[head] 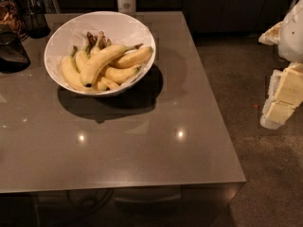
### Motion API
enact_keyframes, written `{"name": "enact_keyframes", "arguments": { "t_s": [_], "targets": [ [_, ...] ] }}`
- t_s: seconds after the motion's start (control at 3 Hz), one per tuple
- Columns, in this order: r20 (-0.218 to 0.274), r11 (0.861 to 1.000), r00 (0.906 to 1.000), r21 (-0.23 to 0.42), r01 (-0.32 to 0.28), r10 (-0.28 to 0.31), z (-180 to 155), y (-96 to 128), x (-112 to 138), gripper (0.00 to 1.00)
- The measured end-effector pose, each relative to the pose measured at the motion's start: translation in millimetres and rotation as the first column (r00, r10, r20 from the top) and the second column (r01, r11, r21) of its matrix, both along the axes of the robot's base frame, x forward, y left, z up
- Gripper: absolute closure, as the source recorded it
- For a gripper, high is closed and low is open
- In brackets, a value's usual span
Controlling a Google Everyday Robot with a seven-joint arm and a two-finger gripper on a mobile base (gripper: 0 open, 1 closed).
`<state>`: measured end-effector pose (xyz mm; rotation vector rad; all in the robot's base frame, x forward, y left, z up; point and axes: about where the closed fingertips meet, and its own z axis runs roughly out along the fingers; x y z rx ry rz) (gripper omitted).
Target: Pick banana from white bowl
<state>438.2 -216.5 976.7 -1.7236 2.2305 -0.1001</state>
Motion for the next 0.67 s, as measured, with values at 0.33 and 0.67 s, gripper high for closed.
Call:
{"name": "enact_keyframes", "arguments": {
  "t_s": [0.33,0.67],
  "targets": [
    [0.000,1.000,1.0000,0.000,0.000,0.000,0.0,0.0,0.0,0.00],
    [0.009,1.000,0.9999,-0.015,-0.012,0.012,6.4,6.0,6.4,0.00]
  ]
}}
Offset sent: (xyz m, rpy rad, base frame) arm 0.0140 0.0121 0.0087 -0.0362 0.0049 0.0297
